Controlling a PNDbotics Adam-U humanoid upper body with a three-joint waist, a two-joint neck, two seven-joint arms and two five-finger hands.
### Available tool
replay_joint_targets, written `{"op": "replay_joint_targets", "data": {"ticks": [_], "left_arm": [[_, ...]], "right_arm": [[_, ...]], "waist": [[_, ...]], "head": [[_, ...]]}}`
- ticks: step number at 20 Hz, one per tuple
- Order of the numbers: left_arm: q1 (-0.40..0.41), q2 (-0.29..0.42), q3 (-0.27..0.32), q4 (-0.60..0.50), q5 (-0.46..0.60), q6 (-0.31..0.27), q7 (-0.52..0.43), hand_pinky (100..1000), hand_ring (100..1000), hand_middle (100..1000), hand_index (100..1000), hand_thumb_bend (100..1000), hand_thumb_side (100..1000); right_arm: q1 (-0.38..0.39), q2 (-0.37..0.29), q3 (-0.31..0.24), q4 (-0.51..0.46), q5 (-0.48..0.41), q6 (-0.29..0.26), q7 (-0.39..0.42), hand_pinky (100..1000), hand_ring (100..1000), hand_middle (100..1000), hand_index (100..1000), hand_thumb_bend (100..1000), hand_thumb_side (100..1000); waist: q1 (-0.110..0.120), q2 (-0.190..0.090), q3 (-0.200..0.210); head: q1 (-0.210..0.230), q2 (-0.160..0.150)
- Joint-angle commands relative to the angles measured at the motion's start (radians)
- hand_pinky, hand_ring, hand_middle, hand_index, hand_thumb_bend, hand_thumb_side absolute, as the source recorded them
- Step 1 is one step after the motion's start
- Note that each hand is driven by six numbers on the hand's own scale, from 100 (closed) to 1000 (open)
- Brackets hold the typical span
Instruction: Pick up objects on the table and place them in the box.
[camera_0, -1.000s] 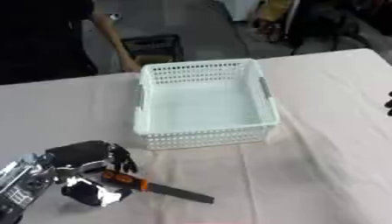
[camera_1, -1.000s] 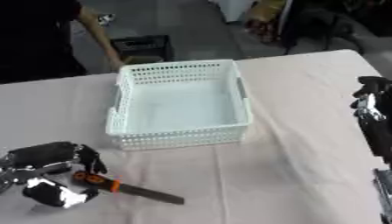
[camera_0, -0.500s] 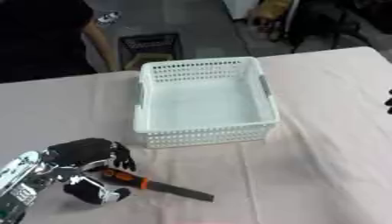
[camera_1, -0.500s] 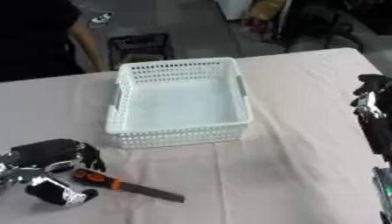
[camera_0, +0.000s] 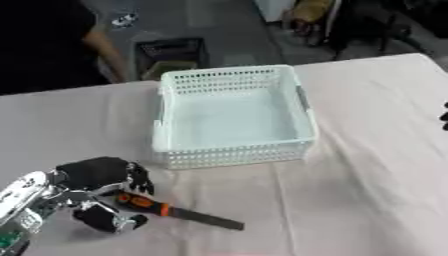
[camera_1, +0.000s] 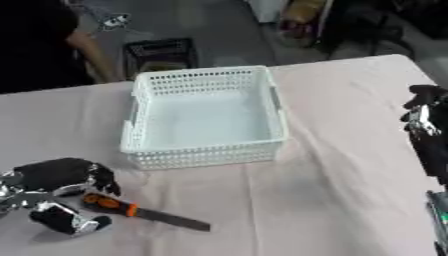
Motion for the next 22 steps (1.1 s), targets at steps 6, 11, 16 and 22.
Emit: {"op": "replay_joint_targets", "data": {"ticks": [6,11,16,22], "left_arm": [[-0.04,0.002,-0.011,0.015,-0.035,0.007,0.007,635,624,614,753,376,454],[-0.056,-0.014,-0.023,0.035,-0.065,0.002,0.007,630,622,611,749,375,445],[-0.065,-0.023,-0.033,0.05,-0.084,-0.008,0.008,629,621,610,748,377,445],[-0.065,-0.025,-0.041,0.062,-0.1,-0.017,0.008,625,615,604,741,380,443]], "right_arm": [[-0.005,-0.014,-0.004,-0.01,-0.005,-0.001,0.003,343,426,481,722,100,686],[-0.005,-0.014,-0.003,-0.01,-0.005,-0.001,0.004,343,426,481,722,100,692],[-0.005,-0.013,-0.003,-0.01,-0.005,-0.002,0.004,343,426,481,722,100,692],[-0.005,-0.013,-0.003,-0.009,-0.006,-0.002,0.004,344,426,481,722,100,692]], "waist": [[-0.001,-0.011,-0.002],[-0.002,-0.011,-0.002],[-0.002,-0.011,-0.002],[-0.002,-0.011,-0.001]], "head": [[0.004,-0.001],[0.005,-0.001],[0.005,-0.001],[0.005,-0.001]]}}
